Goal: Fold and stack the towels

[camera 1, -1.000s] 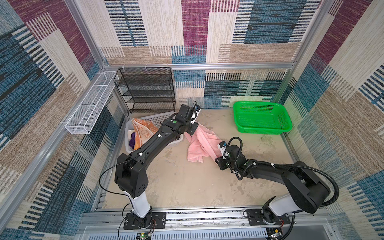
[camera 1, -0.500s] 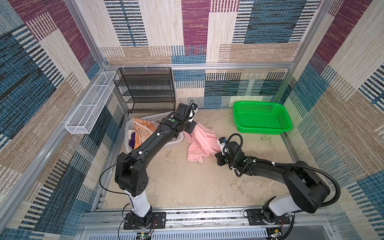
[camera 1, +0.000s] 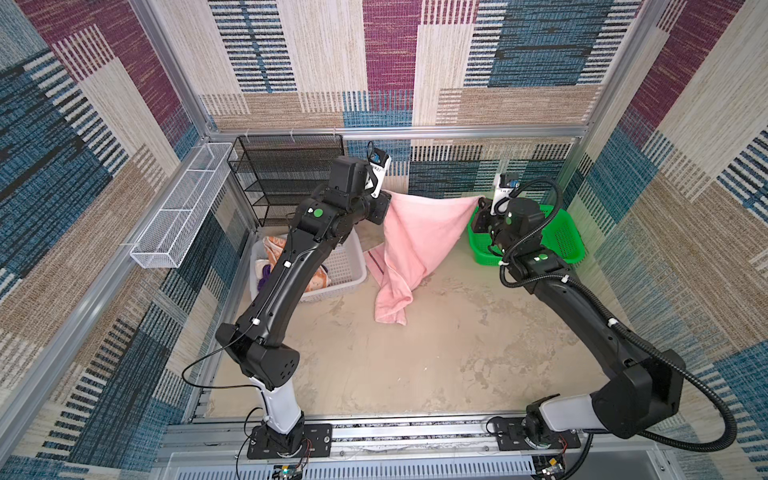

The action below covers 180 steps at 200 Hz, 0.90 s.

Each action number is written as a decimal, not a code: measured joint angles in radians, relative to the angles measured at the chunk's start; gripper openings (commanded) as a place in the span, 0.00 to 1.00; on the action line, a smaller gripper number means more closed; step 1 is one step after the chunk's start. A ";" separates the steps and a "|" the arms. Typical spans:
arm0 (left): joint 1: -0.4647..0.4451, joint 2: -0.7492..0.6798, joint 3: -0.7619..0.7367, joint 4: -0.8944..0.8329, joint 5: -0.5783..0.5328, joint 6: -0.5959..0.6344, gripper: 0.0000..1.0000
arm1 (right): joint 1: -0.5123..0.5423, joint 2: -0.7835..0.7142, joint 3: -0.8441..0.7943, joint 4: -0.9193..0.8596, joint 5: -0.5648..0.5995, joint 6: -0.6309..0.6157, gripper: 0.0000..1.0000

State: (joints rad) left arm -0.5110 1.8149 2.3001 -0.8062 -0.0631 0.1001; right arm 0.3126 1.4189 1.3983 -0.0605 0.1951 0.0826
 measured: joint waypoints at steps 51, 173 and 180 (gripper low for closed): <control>-0.002 -0.032 0.256 -0.101 0.029 -0.009 0.00 | -0.008 0.020 0.278 -0.035 -0.015 -0.134 0.00; -0.009 -0.431 -0.002 0.029 0.248 -0.087 0.00 | -0.006 -0.270 0.323 -0.091 -0.389 -0.232 0.00; -0.009 -0.449 -0.012 0.040 0.262 -0.095 0.00 | -0.006 -0.280 0.332 -0.097 -0.414 -0.232 0.00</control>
State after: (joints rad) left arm -0.5198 1.3655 2.2879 -0.7658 0.1993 0.0051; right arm 0.3065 1.1393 1.7306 -0.1577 -0.2184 -0.1493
